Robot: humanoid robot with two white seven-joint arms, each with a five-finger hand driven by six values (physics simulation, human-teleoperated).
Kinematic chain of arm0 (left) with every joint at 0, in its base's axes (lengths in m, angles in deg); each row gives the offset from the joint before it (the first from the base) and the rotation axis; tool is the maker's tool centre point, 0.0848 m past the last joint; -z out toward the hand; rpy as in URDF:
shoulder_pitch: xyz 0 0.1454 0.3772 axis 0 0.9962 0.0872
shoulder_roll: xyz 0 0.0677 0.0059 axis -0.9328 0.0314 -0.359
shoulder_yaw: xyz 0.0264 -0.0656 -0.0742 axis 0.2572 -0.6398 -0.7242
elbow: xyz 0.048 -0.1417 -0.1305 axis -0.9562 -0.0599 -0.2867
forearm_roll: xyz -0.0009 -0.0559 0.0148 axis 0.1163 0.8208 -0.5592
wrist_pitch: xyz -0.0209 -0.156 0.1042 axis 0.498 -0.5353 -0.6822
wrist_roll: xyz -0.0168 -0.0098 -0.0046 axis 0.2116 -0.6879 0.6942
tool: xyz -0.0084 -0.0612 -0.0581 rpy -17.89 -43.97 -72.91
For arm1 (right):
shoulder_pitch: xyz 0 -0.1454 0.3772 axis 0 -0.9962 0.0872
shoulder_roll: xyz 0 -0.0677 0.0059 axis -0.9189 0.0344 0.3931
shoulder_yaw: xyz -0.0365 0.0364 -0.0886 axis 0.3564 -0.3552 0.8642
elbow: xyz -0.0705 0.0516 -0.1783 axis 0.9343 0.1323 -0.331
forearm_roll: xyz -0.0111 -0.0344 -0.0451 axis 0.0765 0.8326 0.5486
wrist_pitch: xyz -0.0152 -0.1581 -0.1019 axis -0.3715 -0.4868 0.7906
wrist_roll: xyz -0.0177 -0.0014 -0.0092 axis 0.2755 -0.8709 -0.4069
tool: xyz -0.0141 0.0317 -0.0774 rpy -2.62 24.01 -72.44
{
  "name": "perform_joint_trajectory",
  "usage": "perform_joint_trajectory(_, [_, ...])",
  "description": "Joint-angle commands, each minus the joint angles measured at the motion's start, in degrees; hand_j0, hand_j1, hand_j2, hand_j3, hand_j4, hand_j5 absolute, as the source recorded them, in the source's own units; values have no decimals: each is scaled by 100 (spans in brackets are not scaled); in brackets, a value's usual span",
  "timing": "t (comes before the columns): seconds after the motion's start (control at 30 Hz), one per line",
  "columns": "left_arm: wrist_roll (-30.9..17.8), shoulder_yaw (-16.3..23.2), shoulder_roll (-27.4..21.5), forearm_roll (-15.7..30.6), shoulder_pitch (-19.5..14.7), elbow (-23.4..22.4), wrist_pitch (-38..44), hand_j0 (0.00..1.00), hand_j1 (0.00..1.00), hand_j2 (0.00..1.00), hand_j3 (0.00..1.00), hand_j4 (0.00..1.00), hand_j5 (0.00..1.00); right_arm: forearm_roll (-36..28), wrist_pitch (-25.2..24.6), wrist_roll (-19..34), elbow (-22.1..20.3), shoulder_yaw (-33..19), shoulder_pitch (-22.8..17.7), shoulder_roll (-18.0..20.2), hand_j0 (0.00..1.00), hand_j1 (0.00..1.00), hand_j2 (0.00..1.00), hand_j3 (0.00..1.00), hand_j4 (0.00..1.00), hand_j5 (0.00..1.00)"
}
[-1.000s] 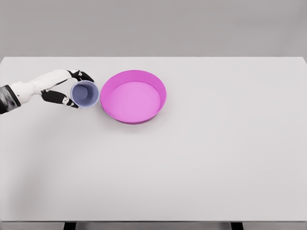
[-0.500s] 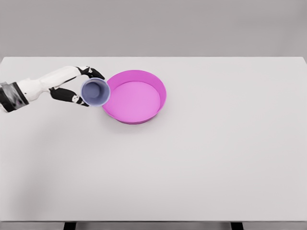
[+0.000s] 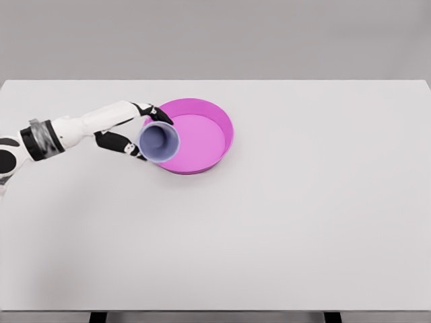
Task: Flip the cup with left arm and place it on the plate
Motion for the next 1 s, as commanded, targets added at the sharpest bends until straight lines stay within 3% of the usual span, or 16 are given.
perform_joint_trajectory(0.0, [3,147,94,18,-18,7,10,62,62,62,62,62,62,0,4,1,0,0,0,0,100,100,100,100,100,100])
perform_joint_trajectory(0.53, [-200,271,490,-8,-238,-116,10,63,63,63,63,63,63,0,-5,1,0,0,0,0,100,100,100,100,100,100])
perform_joint_trajectory(0.97, [-191,736,841,44,-694,-722,10,65,65,65,65,65,65,0,4,1,0,0,0,0,100,100,100,100,100,100])
